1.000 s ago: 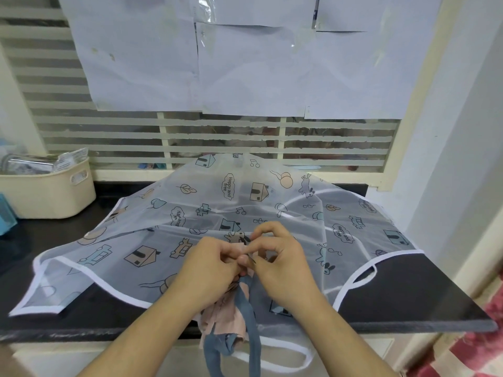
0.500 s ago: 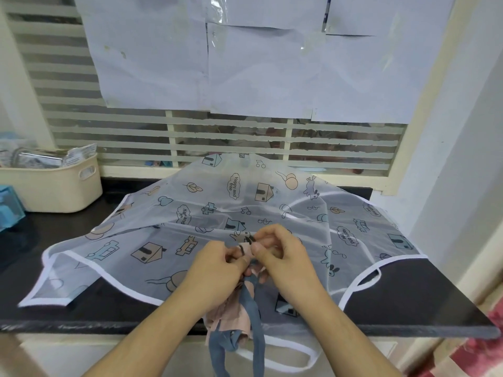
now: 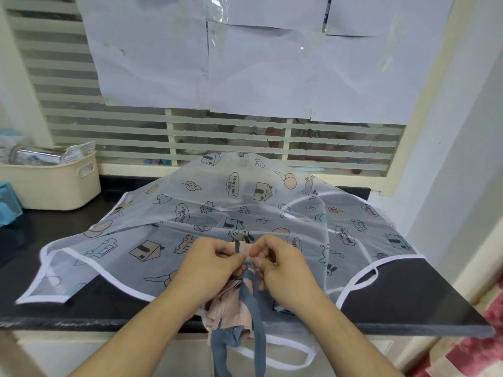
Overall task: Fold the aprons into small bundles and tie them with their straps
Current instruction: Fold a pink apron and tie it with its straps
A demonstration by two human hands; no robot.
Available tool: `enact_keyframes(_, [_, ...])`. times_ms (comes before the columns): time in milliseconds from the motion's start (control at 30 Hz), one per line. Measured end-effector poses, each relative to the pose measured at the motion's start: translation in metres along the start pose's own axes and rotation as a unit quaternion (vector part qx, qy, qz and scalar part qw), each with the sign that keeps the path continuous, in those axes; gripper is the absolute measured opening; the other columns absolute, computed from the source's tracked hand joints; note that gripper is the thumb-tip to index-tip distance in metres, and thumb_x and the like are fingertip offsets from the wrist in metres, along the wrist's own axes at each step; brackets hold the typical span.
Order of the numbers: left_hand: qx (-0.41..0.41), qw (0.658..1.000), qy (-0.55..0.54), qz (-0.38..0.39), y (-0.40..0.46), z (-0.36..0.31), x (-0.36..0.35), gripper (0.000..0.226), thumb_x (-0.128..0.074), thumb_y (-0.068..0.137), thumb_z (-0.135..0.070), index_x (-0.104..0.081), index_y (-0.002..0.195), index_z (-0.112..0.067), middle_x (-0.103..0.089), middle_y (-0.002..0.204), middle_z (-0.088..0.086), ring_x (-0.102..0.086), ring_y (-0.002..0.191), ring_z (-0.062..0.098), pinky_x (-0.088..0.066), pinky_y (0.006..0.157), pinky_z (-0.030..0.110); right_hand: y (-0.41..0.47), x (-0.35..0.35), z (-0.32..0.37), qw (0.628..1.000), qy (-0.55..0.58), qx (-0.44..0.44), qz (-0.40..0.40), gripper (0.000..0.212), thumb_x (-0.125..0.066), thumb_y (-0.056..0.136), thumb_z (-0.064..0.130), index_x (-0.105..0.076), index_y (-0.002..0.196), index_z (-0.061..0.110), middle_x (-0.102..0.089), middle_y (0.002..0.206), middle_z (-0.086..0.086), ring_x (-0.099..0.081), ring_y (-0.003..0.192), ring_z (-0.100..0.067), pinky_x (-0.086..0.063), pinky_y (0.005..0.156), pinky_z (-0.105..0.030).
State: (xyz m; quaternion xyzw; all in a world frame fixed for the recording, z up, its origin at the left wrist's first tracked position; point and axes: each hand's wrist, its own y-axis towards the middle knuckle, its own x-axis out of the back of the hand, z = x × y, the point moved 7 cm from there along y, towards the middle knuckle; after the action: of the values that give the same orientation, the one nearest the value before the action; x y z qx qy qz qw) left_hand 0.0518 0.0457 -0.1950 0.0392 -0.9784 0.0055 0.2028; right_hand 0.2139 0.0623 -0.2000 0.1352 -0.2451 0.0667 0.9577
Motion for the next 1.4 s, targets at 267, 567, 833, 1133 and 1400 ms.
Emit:
enact_keyframes(267, [0.038, 0.997, -0.064, 0.007, 0.000, 0.004, 0.002, 0.006, -0.079, 0.089, -0.004, -0.075, 0.093, -0.002, -0.077, 0.073, 0.016, -0.071, 0.069, 0.024, -0.057, 0.070, 0.036, -0.005, -0.003, 0.017, 0.998, -0.033, 0.049, 0.016, 0.028, -0.069, 0.089, 0.004, -0.062, 0.096, 0.031, -0.063, 0.094, 0.010, -0.061, 0.087, -0.010, -0.055, 0.079, -0.028])
enact_keyframes(567, [0.047, 0.998, -0.030, 0.027, 0.002, 0.000, 0.003, 0.012, -0.075, 0.082, -0.006, -0.076, 0.092, 0.000, -0.077, 0.074, 0.015, -0.075, 0.070, 0.022, -0.063, 0.080, 0.038, -0.004, -0.005, 0.030, 0.988, -0.110, 0.105, -0.011, 0.029, -0.069, 0.078, -0.005, -0.064, 0.077, 0.023, -0.063, 0.079, 0.009, -0.059, 0.081, -0.006, -0.044, 0.068, -0.012])
enact_keyframes(833, [0.007, 0.999, 0.039, -0.008, -0.003, -0.001, -0.001, 0.031, -0.074, 0.076, -0.001, -0.069, 0.100, -0.019, -0.076, 0.075, -0.004, -0.071, 0.074, 0.007, -0.056, 0.073, 0.026, -0.008, -0.006, 0.031, 0.980, -0.145, 0.124, -0.050, 0.024, -0.068, 0.083, 0.004, -0.077, 0.082, 0.026, -0.060, 0.087, 0.010, -0.060, 0.081, -0.006, -0.043, 0.070, -0.011])
enact_keyframes(1133, [-0.121, 0.967, 0.194, -0.109, -0.020, -0.016, 0.006, 0.028, -0.067, 0.085, -0.009, -0.058, 0.093, -0.034, -0.067, 0.087, -0.018, -0.063, 0.085, 0.002, -0.056, 0.076, 0.034, -0.007, -0.009, 0.027, 0.985, -0.140, 0.088, -0.057, 0.022, -0.071, 0.086, 0.004, -0.079, 0.086, 0.025, -0.060, 0.088, 0.011, -0.058, 0.085, -0.003, -0.039, 0.073, -0.007])
enact_keyframes(1400, [-0.194, 0.950, 0.208, -0.126, -0.029, -0.016, 0.002, 0.028, -0.067, 0.092, -0.014, -0.057, 0.102, -0.038, -0.064, 0.098, -0.021, -0.061, 0.096, 0.007, -0.054, 0.081, 0.038, -0.009, -0.010, 0.019, 0.998, 0.027, -0.043, -0.029, 0.046, -0.061, 0.091, -0.007, -0.072, 0.073, 0.034, -0.074, 0.072, 0.015, -0.065, 0.067, 0.004, -0.046, 0.064, -0.009])
